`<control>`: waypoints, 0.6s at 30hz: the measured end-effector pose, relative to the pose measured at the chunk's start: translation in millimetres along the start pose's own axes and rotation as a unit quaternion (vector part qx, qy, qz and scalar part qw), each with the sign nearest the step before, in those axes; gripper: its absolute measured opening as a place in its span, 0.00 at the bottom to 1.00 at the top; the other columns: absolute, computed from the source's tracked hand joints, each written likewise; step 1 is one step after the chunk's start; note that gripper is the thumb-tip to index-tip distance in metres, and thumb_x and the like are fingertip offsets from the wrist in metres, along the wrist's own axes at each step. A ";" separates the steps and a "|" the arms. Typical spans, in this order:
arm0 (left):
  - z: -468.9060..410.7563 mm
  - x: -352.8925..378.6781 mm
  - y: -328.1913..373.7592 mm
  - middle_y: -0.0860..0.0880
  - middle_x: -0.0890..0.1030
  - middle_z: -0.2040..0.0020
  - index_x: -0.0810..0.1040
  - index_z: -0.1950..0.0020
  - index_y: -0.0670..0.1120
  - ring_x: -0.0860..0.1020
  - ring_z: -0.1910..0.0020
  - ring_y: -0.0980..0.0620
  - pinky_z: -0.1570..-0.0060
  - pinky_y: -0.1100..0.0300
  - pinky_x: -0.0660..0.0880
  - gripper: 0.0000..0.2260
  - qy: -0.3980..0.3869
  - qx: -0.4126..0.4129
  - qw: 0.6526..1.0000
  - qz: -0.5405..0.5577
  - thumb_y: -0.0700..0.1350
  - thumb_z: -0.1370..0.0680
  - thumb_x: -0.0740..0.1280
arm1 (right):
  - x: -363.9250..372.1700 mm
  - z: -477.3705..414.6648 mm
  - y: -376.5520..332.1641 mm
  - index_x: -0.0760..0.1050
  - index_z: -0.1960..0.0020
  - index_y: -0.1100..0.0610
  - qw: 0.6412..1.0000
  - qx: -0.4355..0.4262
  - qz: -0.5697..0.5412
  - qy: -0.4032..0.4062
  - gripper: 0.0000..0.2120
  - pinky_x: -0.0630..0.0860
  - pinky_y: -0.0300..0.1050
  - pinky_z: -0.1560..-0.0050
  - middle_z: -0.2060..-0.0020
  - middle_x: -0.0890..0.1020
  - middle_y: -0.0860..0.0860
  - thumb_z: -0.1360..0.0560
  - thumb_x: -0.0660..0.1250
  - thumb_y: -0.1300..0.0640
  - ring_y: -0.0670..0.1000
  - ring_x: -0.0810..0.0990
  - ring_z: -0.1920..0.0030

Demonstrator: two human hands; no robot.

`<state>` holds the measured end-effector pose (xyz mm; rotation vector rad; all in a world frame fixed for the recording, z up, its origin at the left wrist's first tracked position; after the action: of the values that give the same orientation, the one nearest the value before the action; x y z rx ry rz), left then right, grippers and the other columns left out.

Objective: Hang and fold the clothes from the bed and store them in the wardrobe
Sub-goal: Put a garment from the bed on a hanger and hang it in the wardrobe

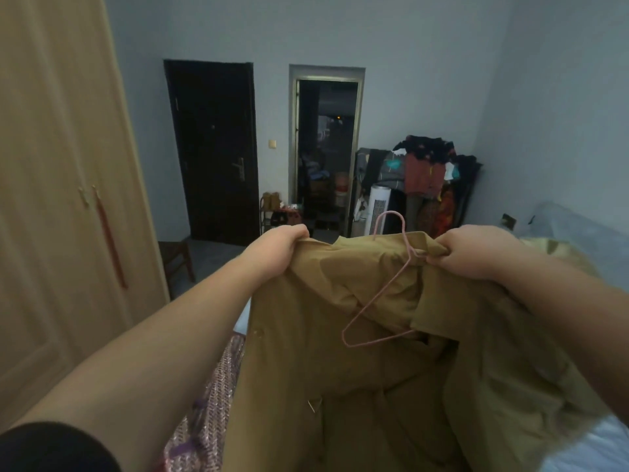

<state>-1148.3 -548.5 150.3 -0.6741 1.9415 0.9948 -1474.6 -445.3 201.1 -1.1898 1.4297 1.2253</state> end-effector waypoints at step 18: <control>6.6 -13.5 0.4 0.50 0.83 0.54 0.83 0.52 0.49 0.81 0.51 0.52 0.42 0.48 0.77 0.22 -0.020 0.007 0.965 0.261 0.62 0.18 0.55 | -14.5 -7.6 -57.9 0.71 0.49 0.42 0.972 0.071 -0.093 0.202 0.11 0.74 0.44 0.64 0.61 0.78 0.45 0.18 0.50 0.45 0.48 0.76 0.64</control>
<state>-1138.9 -541.6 159.7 -0.1215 2.1359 1.2936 -1415.4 -454.2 207.8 -1.4916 1.6240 0.7649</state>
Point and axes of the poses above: each hand's wrist, its own z-axis away from the middle knuckle, its own x-axis out of the palm, y = z × x, the point moved 1 cm from there along -z, towards the middle knuckle
